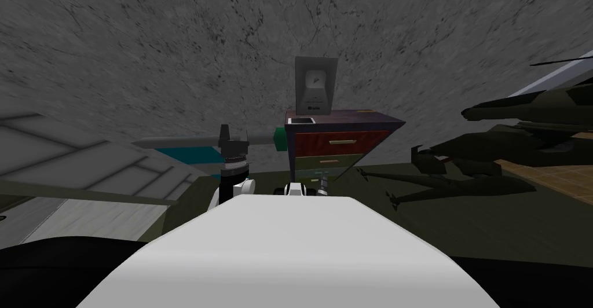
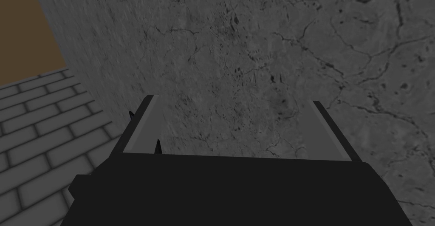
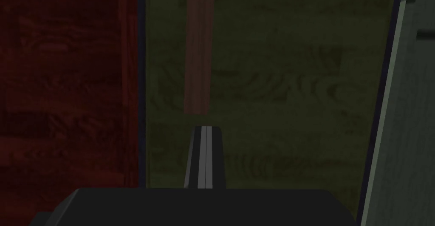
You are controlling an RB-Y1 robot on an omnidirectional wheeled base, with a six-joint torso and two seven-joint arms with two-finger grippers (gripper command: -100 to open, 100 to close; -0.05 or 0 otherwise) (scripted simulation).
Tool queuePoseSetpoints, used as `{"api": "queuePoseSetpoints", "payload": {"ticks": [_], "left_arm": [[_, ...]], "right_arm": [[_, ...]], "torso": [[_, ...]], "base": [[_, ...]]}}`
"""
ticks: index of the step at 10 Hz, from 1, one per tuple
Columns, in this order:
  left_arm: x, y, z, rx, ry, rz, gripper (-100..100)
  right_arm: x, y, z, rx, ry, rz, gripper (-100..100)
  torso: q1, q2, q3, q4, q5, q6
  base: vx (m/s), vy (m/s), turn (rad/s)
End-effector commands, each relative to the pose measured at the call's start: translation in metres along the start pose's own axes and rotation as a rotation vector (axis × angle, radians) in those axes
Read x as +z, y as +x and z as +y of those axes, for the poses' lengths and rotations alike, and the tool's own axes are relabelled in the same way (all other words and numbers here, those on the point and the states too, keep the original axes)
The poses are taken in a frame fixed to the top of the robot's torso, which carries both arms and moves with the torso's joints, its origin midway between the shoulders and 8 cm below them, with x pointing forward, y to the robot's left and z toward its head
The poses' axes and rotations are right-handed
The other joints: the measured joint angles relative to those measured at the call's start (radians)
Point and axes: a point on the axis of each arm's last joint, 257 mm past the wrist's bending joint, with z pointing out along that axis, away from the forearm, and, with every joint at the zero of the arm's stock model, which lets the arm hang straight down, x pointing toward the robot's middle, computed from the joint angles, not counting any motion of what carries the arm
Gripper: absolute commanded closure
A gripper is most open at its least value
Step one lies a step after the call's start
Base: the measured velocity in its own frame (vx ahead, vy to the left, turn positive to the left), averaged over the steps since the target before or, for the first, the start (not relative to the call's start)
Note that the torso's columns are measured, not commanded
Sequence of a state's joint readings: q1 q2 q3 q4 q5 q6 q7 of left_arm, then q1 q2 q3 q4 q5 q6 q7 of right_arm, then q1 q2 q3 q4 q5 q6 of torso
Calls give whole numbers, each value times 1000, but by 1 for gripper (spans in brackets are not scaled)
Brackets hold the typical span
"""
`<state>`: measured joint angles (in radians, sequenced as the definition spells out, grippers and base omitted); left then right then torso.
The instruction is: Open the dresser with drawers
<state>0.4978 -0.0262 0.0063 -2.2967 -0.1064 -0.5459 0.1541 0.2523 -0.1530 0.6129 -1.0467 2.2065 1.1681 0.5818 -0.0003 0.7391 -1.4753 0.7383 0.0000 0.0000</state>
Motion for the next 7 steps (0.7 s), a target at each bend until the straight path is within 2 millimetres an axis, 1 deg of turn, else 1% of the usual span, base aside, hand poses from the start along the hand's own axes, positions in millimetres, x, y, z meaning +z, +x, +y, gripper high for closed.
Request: {"api": "queuePoseSetpoints", "payload": {"ticks": [1,3,6,7], "left_arm": [[0,0,0,0,0,0,0],[0,0,0,0,0,0,0],[0,0,0,0,0,0,0],[0,0,0,0,0,0,0]], "right_arm": [[1,-14,-3,3,0,-55,-100],[1,-30,-5,6,0,-115,-100],[-1,-55,-10,8,-2,-213,-100],[-2,-60,-10,8,-4,-235,-100]], "torso": [[1,-6,-3,-1,0,0],[-5,-8,-5,-2,-1,0],[1,1,0,0,0,0],[1,1,1,0,0,0]], "base": [[16,-85,160],[44,-146,205],[42,-148,149],[37,-134,135]]}}
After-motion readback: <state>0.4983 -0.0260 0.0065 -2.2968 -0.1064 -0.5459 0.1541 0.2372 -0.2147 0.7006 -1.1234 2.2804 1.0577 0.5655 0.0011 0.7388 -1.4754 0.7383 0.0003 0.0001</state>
